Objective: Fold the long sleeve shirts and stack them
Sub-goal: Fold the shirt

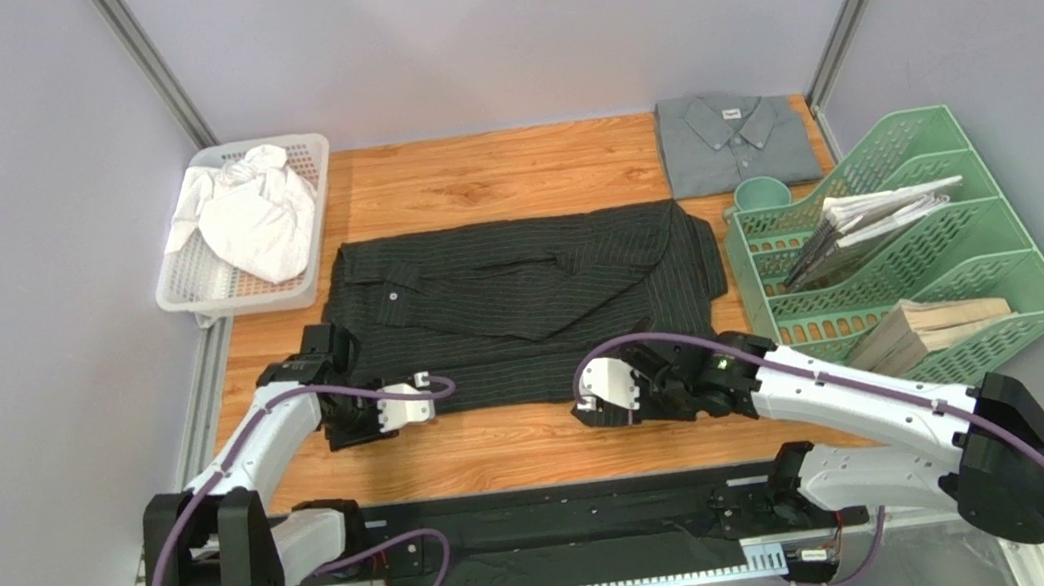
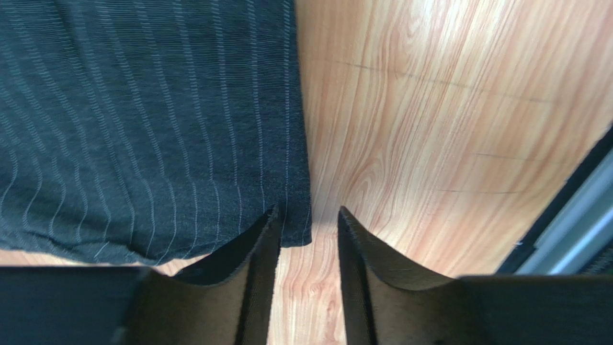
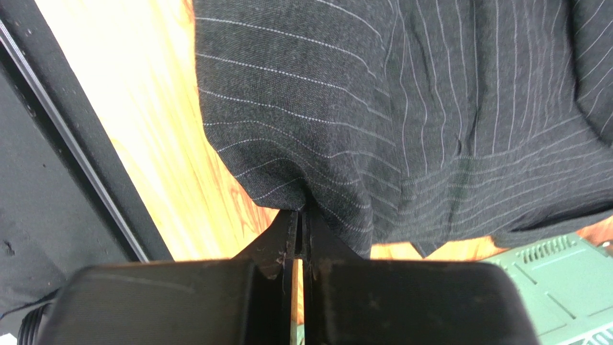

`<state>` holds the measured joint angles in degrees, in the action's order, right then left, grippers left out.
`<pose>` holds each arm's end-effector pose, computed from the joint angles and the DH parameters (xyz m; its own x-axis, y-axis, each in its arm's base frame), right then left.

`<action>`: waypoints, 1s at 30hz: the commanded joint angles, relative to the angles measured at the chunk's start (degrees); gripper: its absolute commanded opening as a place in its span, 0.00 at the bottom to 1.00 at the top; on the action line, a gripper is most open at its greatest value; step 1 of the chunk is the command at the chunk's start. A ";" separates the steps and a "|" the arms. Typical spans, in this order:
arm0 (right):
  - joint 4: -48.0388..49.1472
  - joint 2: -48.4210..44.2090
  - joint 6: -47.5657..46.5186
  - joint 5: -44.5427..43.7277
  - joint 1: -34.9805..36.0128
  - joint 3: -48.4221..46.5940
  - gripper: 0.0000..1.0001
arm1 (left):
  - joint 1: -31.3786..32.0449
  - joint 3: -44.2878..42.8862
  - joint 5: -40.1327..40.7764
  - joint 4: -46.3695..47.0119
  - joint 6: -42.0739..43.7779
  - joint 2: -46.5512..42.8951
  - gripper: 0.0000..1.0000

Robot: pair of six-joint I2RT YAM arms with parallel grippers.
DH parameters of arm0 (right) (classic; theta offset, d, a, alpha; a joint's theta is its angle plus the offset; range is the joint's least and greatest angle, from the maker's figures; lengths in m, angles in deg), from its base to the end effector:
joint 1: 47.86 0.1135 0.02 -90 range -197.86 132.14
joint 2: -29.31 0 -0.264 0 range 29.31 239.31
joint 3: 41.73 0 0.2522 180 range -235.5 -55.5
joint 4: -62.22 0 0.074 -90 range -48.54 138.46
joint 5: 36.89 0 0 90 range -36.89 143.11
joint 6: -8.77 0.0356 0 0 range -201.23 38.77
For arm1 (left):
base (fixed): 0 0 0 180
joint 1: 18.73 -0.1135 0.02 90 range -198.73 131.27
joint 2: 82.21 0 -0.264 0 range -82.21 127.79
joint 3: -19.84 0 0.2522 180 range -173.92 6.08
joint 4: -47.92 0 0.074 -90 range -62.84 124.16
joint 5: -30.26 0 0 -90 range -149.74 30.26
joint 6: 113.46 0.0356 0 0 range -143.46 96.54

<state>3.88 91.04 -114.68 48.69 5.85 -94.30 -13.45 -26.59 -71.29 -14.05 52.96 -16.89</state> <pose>0.1122 0.1482 0.2047 -0.0229 -0.9597 -0.2801 -0.9574 0.1017 -0.2703 0.1643 -0.0223 0.1642 -0.1124 0.9668 -0.2295 0.9842 0.1401 0.1080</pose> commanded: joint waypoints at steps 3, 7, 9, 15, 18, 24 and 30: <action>-4.28 -2.49 -0.56 0.56 -1.33 -2.50 0.00 | 0.35 4.01 3.81 4.87 8.03 0.60 0.23; -8.50 -4.51 -0.74 3.10 -1.94 -3.82 0.00 | 0.26 3.66 3.39 1.82 7.78 -1.59 0.03; -10.87 -5.65 -1.44 3.11 -2.12 -4.08 0.00 | 0.08 2.09 1.89 -0.82 7.60 -4.75 0.00; -13.61 -10.05 -2.93 3.20 -5.89 -8.91 0.00 | -1.32 -6.08 -4.70 -12.08 6.63 -10.39 0.00; -15.01 -10.06 -5.99 3.63 -11.67 -12.76 0.00 | -2.46 -10.57 -5.85 -13.67 5.41 -9.34 0.00; -16.95 -1.46 -12.15 10.49 -21.97 -22.44 0.00 | -3.96 -19.45 -8.40 -12.54 1.38 -2.05 0.00; -14.40 12.23 -19.27 13.12 -29.00 -31.85 0.00 | -4.66 -26.56 -5.85 -4.54 -4.61 8.49 0.00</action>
<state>-12.19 96.00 -127.38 58.92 -19.02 -120.60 -17.10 -48.38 -76.27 -24.23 53.01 -13.61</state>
